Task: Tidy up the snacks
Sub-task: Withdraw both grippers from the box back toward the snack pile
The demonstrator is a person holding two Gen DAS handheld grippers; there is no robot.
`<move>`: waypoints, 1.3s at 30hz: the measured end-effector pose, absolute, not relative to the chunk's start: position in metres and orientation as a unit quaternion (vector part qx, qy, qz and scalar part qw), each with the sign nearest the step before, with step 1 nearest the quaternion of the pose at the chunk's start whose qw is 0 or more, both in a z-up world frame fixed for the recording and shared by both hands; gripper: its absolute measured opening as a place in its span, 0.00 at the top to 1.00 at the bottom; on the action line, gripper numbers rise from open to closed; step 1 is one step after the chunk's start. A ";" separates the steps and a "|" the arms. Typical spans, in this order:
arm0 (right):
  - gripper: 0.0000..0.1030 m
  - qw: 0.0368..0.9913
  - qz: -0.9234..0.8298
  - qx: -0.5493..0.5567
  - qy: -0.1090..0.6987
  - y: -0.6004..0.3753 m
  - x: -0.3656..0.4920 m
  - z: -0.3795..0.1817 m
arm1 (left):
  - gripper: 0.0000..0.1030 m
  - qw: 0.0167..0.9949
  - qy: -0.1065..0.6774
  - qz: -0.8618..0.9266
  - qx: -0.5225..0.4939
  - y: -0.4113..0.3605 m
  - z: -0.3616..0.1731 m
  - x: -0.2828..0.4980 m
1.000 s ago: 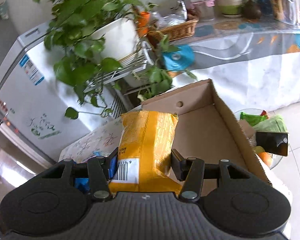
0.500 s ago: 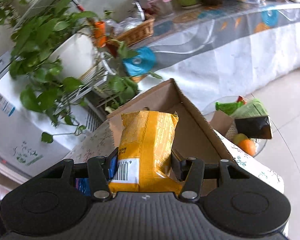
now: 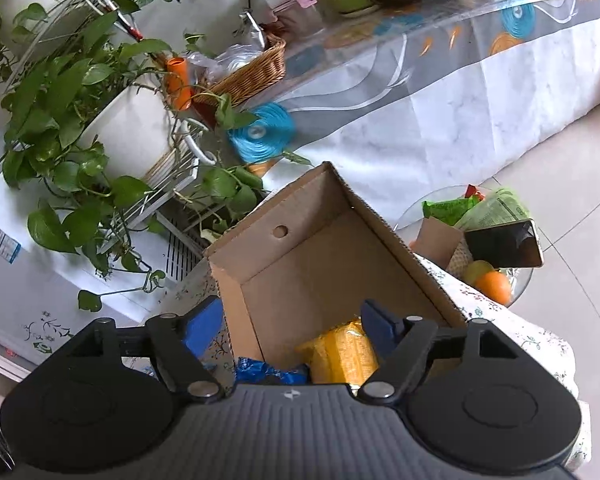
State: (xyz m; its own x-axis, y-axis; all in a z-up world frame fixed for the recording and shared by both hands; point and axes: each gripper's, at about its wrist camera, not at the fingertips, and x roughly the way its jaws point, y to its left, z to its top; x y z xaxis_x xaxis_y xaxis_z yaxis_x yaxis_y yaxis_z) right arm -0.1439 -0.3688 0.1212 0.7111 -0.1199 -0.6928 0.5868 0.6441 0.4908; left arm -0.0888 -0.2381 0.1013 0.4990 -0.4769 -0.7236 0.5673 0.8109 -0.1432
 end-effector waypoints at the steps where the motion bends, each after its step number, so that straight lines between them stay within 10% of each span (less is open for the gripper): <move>1: 0.20 0.850 -0.206 0.366 0.319 -0.368 -0.143 0.121 | 0.13 0.864 0.400 -0.301 0.056 -0.236 0.101 -0.088; 39: 0.14 0.904 -0.034 0.211 0.370 -0.261 -0.082 0.111 | 0.11 0.888 0.429 -0.166 -0.017 -0.026 0.091 -0.034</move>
State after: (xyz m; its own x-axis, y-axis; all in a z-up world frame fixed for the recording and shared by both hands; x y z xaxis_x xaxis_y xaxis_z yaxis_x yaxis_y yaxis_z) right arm -0.0815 -0.2605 0.1112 0.7244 0.0951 -0.6828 0.2164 0.9090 0.3562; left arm -0.0345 -0.0262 0.0905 0.5763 -0.3096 -0.7563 0.2796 0.9443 -0.1735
